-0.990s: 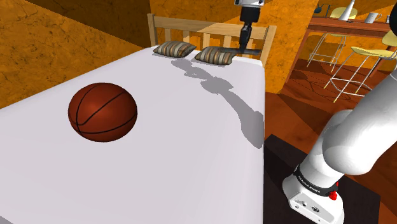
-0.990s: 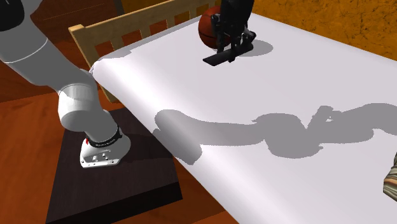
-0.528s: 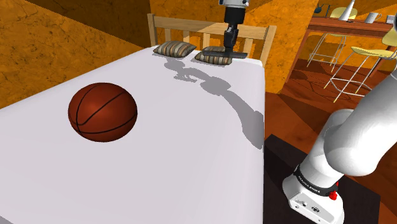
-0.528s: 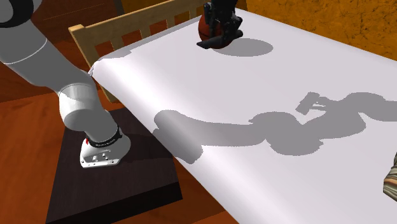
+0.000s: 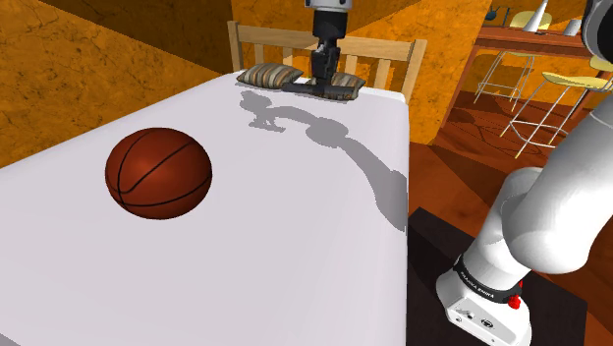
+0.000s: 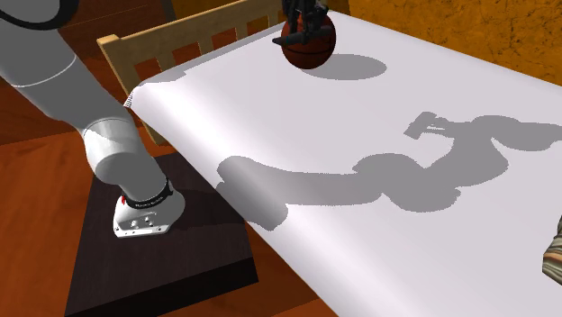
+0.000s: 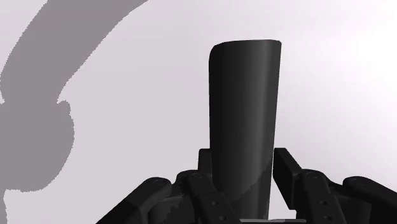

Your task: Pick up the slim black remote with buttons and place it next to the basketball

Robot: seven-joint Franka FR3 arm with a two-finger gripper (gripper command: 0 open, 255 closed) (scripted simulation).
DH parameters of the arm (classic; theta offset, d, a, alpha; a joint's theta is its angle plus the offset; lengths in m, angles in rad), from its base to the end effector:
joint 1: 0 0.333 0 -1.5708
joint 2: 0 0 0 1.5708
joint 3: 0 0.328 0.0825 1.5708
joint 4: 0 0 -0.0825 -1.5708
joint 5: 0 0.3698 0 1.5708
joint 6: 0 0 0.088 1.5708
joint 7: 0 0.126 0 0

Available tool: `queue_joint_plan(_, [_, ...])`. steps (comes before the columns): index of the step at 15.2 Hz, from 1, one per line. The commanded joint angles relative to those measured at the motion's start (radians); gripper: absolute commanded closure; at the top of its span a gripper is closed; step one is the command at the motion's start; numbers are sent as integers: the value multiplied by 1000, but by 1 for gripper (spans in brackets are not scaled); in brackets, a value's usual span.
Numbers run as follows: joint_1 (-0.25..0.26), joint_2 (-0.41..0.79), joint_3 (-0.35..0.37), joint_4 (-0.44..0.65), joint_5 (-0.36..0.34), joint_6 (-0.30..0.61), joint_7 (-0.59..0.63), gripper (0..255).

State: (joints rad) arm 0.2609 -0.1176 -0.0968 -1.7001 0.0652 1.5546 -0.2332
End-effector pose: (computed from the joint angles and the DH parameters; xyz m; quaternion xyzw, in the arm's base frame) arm 0.4912 0.0868 0.6182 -0.9794 -0.1976 0.0129 0.0387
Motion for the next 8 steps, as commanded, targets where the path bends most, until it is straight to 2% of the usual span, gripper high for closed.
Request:
queue_joint_plan(1, [21, 28, 26, 27, 7, 5, 48, 255])
queue_joint_plan(8, [93, 154, 104, 175, 15, -5, 199, 255])
